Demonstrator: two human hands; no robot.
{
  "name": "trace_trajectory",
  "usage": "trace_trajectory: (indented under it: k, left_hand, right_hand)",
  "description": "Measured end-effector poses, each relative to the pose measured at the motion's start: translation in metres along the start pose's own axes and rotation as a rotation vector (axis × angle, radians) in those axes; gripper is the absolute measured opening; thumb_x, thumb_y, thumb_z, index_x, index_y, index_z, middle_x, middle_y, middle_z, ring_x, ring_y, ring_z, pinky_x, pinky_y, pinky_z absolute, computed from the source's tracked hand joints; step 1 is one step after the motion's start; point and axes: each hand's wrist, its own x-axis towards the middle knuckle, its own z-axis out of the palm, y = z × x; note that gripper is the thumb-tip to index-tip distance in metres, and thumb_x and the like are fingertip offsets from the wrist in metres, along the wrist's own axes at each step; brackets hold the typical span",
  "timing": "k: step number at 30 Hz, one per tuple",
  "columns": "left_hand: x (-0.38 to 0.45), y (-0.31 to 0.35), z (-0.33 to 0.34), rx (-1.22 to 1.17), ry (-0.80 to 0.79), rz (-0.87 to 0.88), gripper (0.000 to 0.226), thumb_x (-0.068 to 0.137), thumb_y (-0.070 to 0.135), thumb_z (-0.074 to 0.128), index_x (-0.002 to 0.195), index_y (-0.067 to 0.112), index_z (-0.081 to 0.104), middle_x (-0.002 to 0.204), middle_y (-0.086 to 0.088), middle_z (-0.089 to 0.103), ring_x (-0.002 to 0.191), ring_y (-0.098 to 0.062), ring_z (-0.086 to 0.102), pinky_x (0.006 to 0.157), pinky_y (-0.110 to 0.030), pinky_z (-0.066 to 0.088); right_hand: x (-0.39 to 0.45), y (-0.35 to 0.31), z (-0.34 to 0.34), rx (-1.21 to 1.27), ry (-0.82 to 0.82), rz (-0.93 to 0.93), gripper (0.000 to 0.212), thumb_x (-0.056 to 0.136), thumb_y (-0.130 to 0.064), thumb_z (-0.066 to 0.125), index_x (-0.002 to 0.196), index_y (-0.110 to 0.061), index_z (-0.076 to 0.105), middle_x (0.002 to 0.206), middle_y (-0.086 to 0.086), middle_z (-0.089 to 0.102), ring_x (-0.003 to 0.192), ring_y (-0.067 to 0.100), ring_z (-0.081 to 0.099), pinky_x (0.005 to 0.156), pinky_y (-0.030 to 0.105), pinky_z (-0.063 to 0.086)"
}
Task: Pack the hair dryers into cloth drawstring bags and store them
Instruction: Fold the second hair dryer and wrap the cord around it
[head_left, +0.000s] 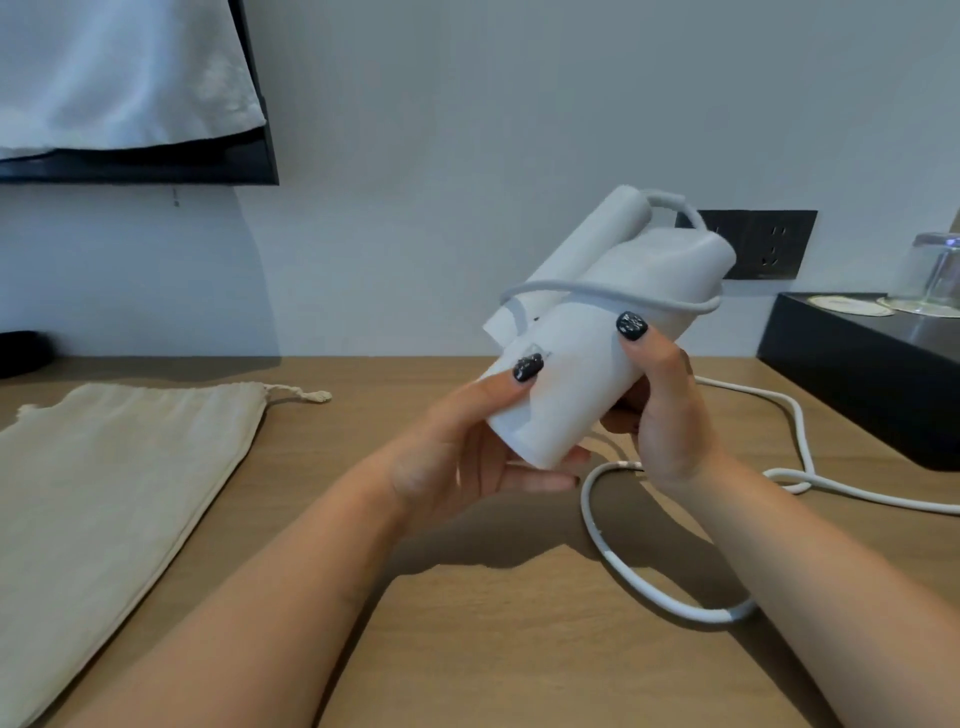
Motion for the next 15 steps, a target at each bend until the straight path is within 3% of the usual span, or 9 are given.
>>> trace_trajectory:
  k: [3,5,8,10,12,15]
  left_hand:
    - [-0.003,-0.002,-0.004,0.010,-0.095,-0.007,0.083,0.065,0.038,0.086,0.133,0.009,0.049,0.120,-0.017,0.065,0.110,-0.037,0.064,0.093,-0.052,0.051]
    - [-0.002,-0.002,-0.005,0.084,-0.037,0.014,0.089,0.063,0.038,0.087,0.136,0.006,0.047,0.121,-0.018,0.065,0.111,-0.037,0.063,0.092,-0.052,0.052]
    - [0.000,0.000,-0.003,0.126,0.087,0.063,0.080,0.068,0.032,0.078,0.134,-0.001,0.048,0.119,-0.020,0.066,0.106,-0.034,0.065,0.081,-0.041,0.058]
    - [0.002,0.000,-0.004,0.157,0.214,0.101,0.079,0.066,0.032,0.076,0.133,0.000,0.049,0.120,-0.019,0.066,0.103,-0.030,0.067,0.076,-0.037,0.058]
    - [0.004,0.000,-0.004,0.197,0.322,0.142,0.079,0.061,0.033,0.079,0.131,0.006,0.052,0.117,-0.014,0.069,0.099,-0.025,0.070,0.072,-0.035,0.057]
    - [0.004,-0.001,-0.006,0.285,0.460,0.202,0.073,0.061,0.027,0.082,0.127,0.015,0.054,0.108,-0.005,0.071,0.091,-0.018,0.072,0.067,-0.030,0.058]
  right_hand:
    - [-0.001,0.004,0.000,-0.042,-0.105,0.010,0.041,0.065,-0.053,0.055,0.084,-0.021,0.072,0.078,0.012,0.067,0.062,0.026,0.062,0.044,0.025,0.043]
    - [-0.002,0.004,0.000,-0.046,-0.167,0.007,0.041,0.069,-0.052,0.054,0.084,-0.020,0.074,0.071,0.006,0.068,0.052,0.020,0.060,0.039,0.021,0.041]
    - [0.002,0.003,-0.001,-0.071,-0.183,0.030,0.038,0.079,-0.049,0.053,0.084,-0.014,0.065,0.059,-0.004,0.063,0.046,0.009,0.056,0.040,0.016,0.041]
    - [0.007,0.005,-0.004,-0.171,-0.148,0.042,0.056,0.079,-0.064,0.056,0.062,-0.011,0.052,0.046,-0.008,0.046,0.040,0.004,0.040,0.041,0.012,0.032]
    - [0.011,0.008,-0.006,-0.357,-0.102,0.041,0.086,0.067,-0.086,0.050,0.057,-0.001,0.040,0.049,0.000,0.036,0.042,0.006,0.029,0.043,0.013,0.025]
    - [0.015,0.012,-0.015,-0.526,-0.085,0.052,0.091,0.073,-0.081,0.041,0.060,0.008,0.050,0.051,0.009,0.040,0.042,0.008,0.031,0.046,0.018,0.025]
